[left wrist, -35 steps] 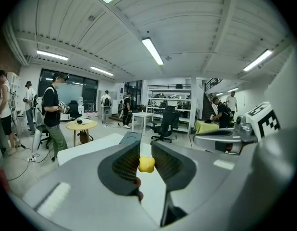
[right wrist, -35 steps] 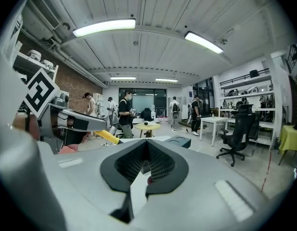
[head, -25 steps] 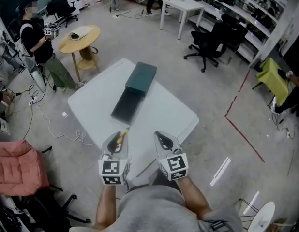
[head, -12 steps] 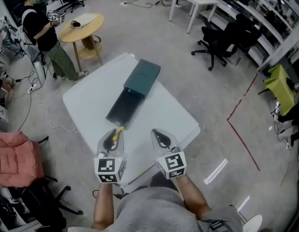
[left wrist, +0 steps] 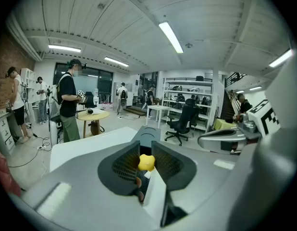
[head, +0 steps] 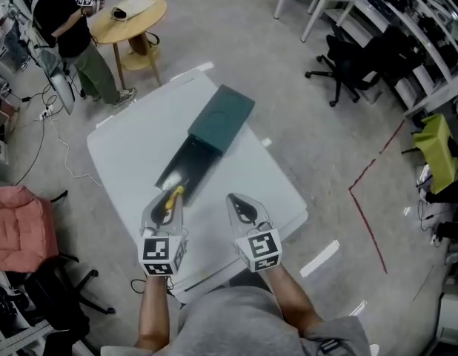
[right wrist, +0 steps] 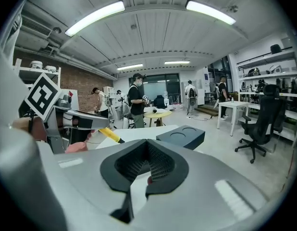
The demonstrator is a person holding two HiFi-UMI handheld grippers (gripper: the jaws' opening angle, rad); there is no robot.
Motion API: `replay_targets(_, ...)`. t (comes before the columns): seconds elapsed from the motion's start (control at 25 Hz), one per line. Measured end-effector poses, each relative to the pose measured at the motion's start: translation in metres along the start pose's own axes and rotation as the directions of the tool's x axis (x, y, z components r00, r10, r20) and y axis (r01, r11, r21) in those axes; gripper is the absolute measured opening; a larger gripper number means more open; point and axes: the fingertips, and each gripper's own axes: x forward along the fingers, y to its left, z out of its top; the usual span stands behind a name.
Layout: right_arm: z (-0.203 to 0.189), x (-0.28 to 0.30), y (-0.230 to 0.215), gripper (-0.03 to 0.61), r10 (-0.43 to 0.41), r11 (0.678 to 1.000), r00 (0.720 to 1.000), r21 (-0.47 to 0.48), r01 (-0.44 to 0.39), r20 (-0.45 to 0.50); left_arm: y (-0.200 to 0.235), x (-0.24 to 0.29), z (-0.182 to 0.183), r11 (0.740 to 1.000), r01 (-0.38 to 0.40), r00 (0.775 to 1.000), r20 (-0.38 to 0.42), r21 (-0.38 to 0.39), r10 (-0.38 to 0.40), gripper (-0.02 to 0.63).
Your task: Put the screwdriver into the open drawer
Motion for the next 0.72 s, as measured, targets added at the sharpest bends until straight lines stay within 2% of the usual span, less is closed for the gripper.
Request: replay_targets(0.72,-0.027,0.073,-0.047,0.003,0.057,0.997,0.994,0.058,-0.051,-0.092,0.017,0.101,-0.018,1.0,0.001,0.999,-0.046,0.002,-0.001,0.081)
